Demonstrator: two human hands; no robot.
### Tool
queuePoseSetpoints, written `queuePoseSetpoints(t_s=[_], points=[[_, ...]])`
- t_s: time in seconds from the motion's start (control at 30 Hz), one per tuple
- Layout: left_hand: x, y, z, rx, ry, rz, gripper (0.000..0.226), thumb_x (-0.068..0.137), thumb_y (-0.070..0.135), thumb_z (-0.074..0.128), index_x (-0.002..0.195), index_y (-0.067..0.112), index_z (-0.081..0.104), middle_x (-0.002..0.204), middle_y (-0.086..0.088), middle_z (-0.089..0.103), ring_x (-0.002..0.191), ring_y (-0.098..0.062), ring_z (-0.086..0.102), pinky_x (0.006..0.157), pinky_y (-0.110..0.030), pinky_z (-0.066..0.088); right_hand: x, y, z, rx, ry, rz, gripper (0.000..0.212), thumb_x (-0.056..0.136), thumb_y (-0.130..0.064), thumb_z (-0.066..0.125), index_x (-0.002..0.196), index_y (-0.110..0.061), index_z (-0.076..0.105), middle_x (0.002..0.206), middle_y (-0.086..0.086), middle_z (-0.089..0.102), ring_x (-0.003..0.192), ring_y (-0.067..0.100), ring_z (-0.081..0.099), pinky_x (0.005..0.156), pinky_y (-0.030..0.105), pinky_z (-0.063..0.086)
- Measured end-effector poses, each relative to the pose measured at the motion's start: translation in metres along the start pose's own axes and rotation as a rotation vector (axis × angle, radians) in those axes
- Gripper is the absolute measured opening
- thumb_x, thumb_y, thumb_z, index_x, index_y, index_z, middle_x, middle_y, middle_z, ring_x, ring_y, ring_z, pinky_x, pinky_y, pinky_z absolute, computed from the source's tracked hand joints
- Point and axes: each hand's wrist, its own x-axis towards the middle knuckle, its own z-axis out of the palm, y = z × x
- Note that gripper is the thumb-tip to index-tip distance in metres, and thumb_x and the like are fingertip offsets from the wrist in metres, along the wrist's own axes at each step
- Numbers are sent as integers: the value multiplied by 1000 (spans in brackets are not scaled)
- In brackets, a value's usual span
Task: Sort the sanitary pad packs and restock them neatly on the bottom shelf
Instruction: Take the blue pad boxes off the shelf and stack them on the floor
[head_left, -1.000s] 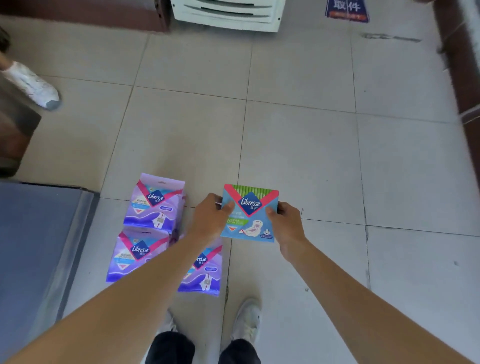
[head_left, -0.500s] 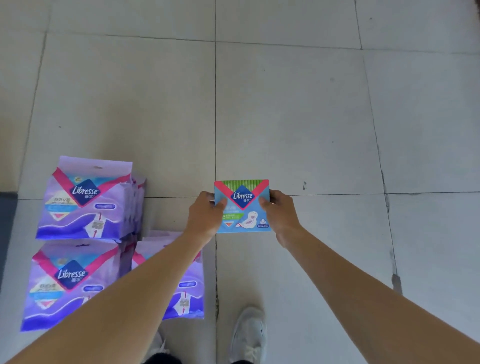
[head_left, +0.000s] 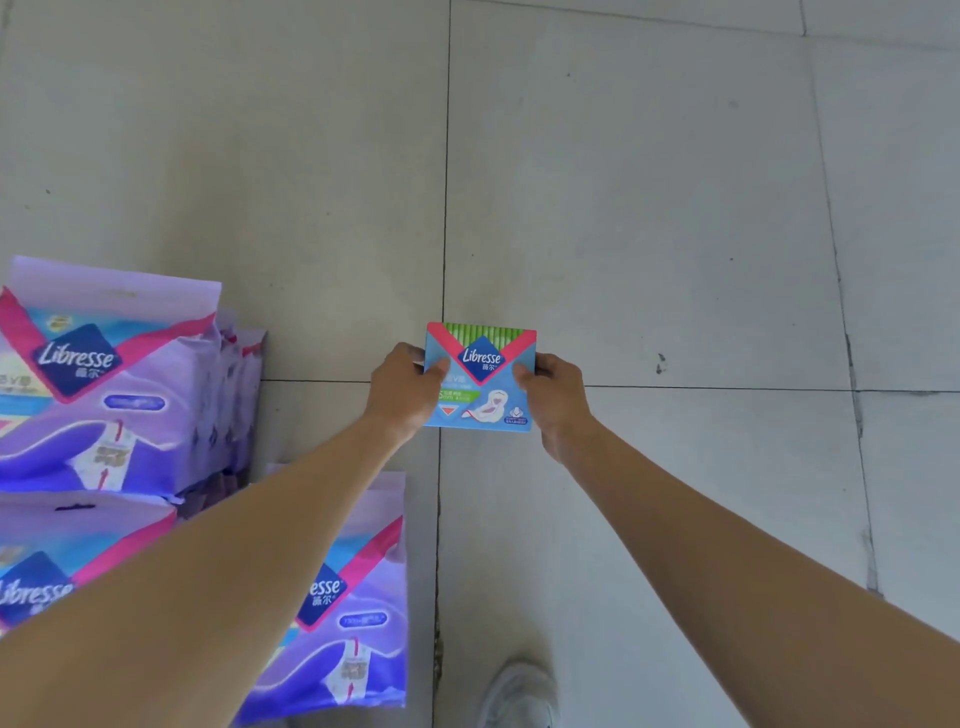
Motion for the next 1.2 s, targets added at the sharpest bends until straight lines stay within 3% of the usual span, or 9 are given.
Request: queuePoseSetpoints(t_s=[0.17, 0.33, 0.5, 0.6, 0.67, 0.8, 1.03, 1.1, 1.2], points=[[31, -2, 10, 1, 0, 9, 33, 94, 29, 53, 116, 5, 56, 117, -10, 64, 108, -27, 59, 77, -26, 38, 30, -1, 7, -18, 20, -20, 14, 92, -15, 56, 104, -10, 62, 106, 14, 70, 98, 34, 67, 90, 52, 53], [49, -9, 16, 22, -1, 22, 34, 95, 29, 53, 118, 4, 54, 118, -12, 63, 108, -27, 58, 76, -25, 38, 46, 8, 14, -22, 59, -37, 19, 93, -16, 56, 109, -9, 63, 106, 13, 70, 96, 32, 68, 89, 47, 55], [55, -11, 17, 43, -48, 24, 37, 96, 31, 51, 121, 5, 50, 121, -13, 60, 92, -22, 54, 72, -25, 35, 45, 6, 17, -83, 103, -62, 18, 94, -16, 54, 105, -5, 63, 103, 16, 69, 90, 32, 67, 81, 40, 54], [50, -4, 14, 77, -38, 9, 43, 96, 32, 51, 127, 3, 46, 125, -16, 57, 104, -27, 57, 75, -27, 39, 40, -3, 16, -138, 135, -39, 20, 90, -13, 51, 99, 2, 61, 95, 20, 67, 78, 31, 61, 63, 31, 49], [42, 4, 8, 112, -18, 19, 44, 97, 32, 49, 128, 1, 43, 126, -18, 55, 112, -32, 56, 84, -33, 44, 32, -13, 12, -171, 148, -21, 12, 90, -14, 47, 94, -5, 54, 92, 10, 57, 79, 24, 51, 55, 24, 39], [19, 21, -16, 186, -6, 54, 41, 100, 31, 40, 126, -1, 47, 127, -20, 54, 119, -33, 50, 96, -36, 41, 7, -31, -2, -277, 170, -64, 18, 92, -19, 44, 102, -10, 54, 101, 4, 51, 89, 23, 46, 78, 26, 37], [-52, 62, -86, 180, -21, 98, 38, 100, 33, 40, 100, -1, 58, 106, -18, 63, 106, -34, 56, 81, -30, 40, -82, -94, -22, -502, 93, -136, 35, 97, -16, 40, 127, -7, 56, 132, 9, 54, 118, 27, 50, 91, 26, 37], [-79, 79, -111, 187, -21, 109, 39, 100, 32, 40, 107, -1, 59, 111, -17, 63, 108, -33, 55, 83, -30, 40, -115, -116, -22, -524, 80, -151, 36, 96, -19, 43, 129, -9, 55, 133, 8, 55, 118, 25, 52, 82, 22, 38], [-123, 107, -154, 221, 1, 121, 36, 100, 30, 41, 110, 2, 60, 116, -15, 62, 112, -32, 54, 87, -31, 40, -169, -151, -21, -571, 24, -176, 35, 93, -18, 46, 125, -9, 58, 125, 9, 60, 95, 24, 54, 60, 21, 35]])
